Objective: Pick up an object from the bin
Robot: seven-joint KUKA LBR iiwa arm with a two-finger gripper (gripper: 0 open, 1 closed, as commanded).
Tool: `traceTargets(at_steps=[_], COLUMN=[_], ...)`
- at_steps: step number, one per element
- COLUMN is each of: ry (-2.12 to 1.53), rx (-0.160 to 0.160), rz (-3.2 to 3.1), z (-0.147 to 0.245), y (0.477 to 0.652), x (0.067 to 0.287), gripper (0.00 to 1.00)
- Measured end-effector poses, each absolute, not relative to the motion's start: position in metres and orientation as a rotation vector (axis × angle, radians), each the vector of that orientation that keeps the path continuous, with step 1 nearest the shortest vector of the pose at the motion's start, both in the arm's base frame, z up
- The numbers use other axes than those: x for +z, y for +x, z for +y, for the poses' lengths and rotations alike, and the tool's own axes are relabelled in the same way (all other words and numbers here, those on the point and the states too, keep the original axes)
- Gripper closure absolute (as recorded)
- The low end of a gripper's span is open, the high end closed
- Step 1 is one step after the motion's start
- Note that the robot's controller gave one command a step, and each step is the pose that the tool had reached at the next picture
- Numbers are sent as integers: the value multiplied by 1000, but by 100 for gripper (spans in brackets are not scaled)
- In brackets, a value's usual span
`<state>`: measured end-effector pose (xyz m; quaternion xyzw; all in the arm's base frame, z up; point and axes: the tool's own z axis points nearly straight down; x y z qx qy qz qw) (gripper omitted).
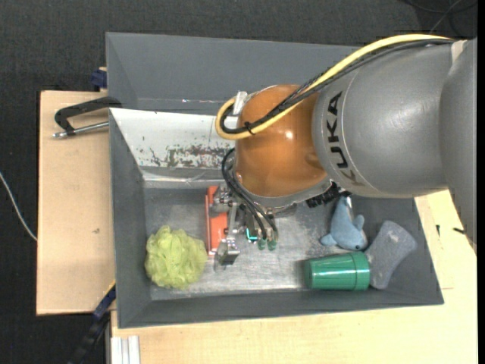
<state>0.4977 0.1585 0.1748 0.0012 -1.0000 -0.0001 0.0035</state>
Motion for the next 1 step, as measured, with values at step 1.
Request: traceTargets(at_steps=[1], ry=[1], rx=[-2], rz=[-3142], z=[158], y=[500], x=[179], gripper=[0])
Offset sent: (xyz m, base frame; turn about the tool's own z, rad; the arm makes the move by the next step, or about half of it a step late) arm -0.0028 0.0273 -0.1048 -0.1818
